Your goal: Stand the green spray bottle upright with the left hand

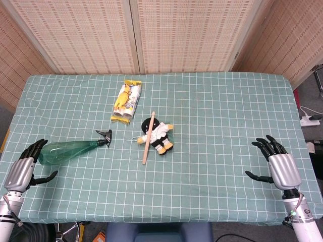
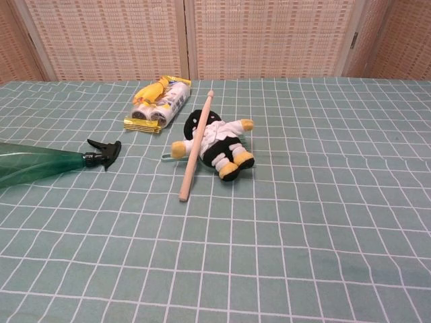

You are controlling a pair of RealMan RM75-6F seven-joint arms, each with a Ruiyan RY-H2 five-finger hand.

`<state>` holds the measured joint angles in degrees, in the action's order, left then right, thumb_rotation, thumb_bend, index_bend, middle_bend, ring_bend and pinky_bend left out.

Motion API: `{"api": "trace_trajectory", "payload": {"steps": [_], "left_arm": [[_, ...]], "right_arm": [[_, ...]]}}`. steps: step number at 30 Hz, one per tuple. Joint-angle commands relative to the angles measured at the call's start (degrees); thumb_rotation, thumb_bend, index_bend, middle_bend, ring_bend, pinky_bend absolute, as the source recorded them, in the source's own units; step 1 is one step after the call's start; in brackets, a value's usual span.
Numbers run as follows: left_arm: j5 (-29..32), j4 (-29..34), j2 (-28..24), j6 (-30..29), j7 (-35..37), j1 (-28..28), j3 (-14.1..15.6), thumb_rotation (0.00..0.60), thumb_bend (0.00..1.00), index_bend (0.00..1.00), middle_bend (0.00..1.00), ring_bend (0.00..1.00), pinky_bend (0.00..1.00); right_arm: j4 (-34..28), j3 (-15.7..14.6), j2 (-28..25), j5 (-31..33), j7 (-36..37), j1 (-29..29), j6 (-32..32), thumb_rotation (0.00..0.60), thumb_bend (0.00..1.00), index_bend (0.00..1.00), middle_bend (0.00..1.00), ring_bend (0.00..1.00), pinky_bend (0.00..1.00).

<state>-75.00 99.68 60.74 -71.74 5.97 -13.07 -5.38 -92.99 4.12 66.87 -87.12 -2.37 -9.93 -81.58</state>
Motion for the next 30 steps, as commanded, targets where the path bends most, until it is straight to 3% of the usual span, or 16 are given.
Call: {"api": "trace_trajectory", "payload": {"steps": [1, 13, 16, 20, 23, 27, 28, 29, 30], "left_arm": [[-0.03, -0.16, 0.09, -0.03, -0.3, -0.01, 0.05, 0.6, 0.21, 0.0, 0.0, 0.0, 0.08], [-0.55, -0.37, 0.54, -0.96, -0.39, 0.12, -0.13, 0.6, 0.21, 0.0, 0.0, 0.0, 0.09], [-1.76, 0.86, 1.36, -2.98, -3.91, 0.02, -0.43, 0.6, 0.21, 0.0, 0.0, 0.0, 0.09], [-2.28, 10.8, 0.25, -2.36, -14.78, -2.67, -1.52, 0.6, 0.21, 0.0, 0.0, 0.0, 0.1], [2.15, 18.09, 1.42, -1.23, -27.92, -5.97, -3.41, 0.6, 0.21, 0.0, 0.0, 0.0, 0.12], [7.54, 21.14, 4.17, -1.17, -37.07, -8.88, -5.18, 0.6, 0.21, 0.0, 0.0, 0.04, 0.16], [10.47, 21.02, 6.42, -0.21, -42.65, -11.72, -6.4, 0.6, 0.21, 0.0, 0.01, 0.05, 0.17], [15.61, 16.89, 10.91, -0.17, -53.43, -16.62, -8.39, 0.6, 0.21, 0.0, 0.01, 0.06, 0.18], [19.45, 14.97, 13.81, -1.39, -59.24, -18.89, -9.3, 0.6, 0.21, 0.0, 0.02, 0.07, 0.19]], "right_arm": [[0.04, -0.06, -0.04, -0.15, -0.08, -0.01, 0.0, 0.6, 0.0, 0.22, 0.17, 0.07, 0.21], [0.0, -0.19, -0.17, -0.42, 0.36, 0.16, -0.27, 0.6, 0.0, 0.22, 0.17, 0.07, 0.21], [0.06, -0.24, -0.04, -0.67, 0.11, 0.26, -0.59, 0.6, 0.0, 0.22, 0.17, 0.07, 0.21], [-0.19, -0.21, -0.12, -0.28, -0.34, 0.13, -0.09, 0.6, 0.0, 0.22, 0.17, 0.07, 0.21], [-0.32, -0.28, -0.36, -0.42, -0.01, 0.16, -0.09, 0.6, 0.0, 0.22, 0.17, 0.07, 0.21], [-0.1, -0.36, -0.43, -0.75, 0.83, 0.21, -0.27, 0.6, 0.0, 0.22, 0.17, 0.07, 0.21], [0.11, -0.42, -0.53, -0.79, 1.23, 0.19, -0.16, 0.6, 0.0, 0.22, 0.17, 0.06, 0.21], [0.32, -0.53, -0.81, -0.81, 1.97, 0.08, 0.21, 0.6, 0.0, 0.22, 0.17, 0.06, 0.21], [0.39, -0.59, -0.97, -0.89, 2.45, 0.02, 0.37, 0.6, 0.0, 0.22, 0.17, 0.06, 0.21]]}}
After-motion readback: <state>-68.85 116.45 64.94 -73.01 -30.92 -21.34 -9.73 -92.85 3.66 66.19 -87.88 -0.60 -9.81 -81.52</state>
